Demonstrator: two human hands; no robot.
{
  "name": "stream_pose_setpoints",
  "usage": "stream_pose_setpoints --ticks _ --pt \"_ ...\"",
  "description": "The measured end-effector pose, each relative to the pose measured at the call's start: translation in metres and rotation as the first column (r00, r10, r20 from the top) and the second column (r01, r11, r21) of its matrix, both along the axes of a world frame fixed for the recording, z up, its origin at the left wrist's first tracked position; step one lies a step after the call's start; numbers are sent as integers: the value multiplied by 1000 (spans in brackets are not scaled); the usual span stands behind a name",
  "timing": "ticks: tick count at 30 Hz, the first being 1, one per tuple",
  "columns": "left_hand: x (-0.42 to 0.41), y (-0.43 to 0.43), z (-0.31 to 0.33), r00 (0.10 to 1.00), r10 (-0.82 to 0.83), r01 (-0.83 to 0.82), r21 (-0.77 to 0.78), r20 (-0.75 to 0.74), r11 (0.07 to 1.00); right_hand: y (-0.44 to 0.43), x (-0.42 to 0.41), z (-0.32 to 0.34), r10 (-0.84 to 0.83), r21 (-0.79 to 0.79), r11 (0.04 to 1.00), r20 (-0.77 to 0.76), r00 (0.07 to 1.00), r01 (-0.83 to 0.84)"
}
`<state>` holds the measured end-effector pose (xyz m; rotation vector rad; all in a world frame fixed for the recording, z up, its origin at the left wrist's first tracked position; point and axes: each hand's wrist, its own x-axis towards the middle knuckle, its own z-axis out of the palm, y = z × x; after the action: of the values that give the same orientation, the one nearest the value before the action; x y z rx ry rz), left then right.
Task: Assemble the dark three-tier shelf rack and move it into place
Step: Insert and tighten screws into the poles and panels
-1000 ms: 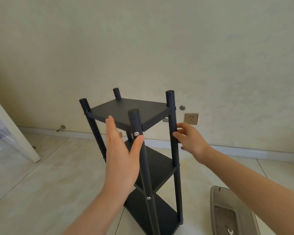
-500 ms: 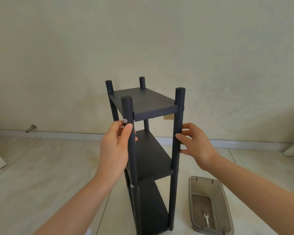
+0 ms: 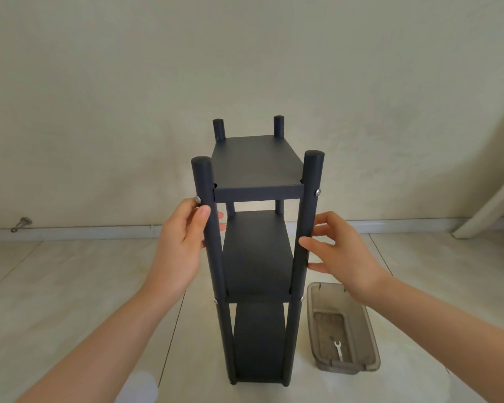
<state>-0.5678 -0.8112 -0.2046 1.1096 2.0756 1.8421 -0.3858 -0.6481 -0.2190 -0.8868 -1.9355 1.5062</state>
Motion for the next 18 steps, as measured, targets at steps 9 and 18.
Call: stream_pose_setpoints --ticks 9,18 --pt "-11 -29 -8 991 -125 128 -62 41 990 -11 9 2 182 40 982 92 979 -187" --pt "-34 -55 -4 958 -212 150 -292 -192 945 -12 10 -1 346 80 926 210 914 -369"
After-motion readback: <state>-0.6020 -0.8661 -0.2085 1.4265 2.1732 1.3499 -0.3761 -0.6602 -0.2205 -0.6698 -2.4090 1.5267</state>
